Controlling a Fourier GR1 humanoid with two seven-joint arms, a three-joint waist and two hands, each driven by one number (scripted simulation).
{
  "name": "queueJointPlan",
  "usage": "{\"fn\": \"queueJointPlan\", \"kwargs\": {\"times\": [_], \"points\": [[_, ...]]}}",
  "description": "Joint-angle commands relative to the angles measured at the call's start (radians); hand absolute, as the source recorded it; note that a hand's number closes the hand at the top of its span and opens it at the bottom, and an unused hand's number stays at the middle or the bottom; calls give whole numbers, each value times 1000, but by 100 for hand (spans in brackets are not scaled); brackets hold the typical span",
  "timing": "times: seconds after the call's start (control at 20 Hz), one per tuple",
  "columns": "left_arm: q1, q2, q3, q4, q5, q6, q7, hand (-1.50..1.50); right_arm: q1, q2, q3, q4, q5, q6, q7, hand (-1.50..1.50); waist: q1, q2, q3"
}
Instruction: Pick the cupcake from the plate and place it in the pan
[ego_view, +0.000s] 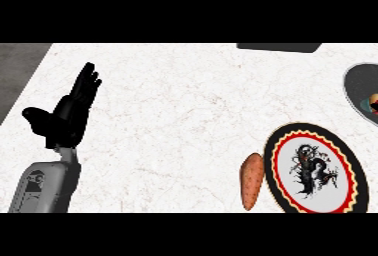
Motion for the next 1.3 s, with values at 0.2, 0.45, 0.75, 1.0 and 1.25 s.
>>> {"fn": "queueJointPlan", "kwargs": {"times": [0.2, 0.45, 0.75, 1.0, 1.25], "points": [[-7, 27, 25, 13, 18, -21, 0, 0, 21, -12, -78, 28, -83, 61, -153, -150, -11, -2, 1], [5, 10, 16, 20, -13, 15, -4, 0, 46, -14, -207, 3, -217, 50, -294, -150, -43, -16, -1], [24, -4, 21, 27, -7, 21, -16, 0, 77, -63, -274, 45, -313, 291, -356, -150, -61, -28, -7], [54, 34, 54, -14, 21, -4, 12, 0, 232, -109, -287, 40, -366, 518, -487, -150, -81, -41, -10], [71, 13, 33, -49, -8, 25, 31, 0, 328, -143, -270, -31, -427, 605, -499, -150, -93, -47, -13]]}}
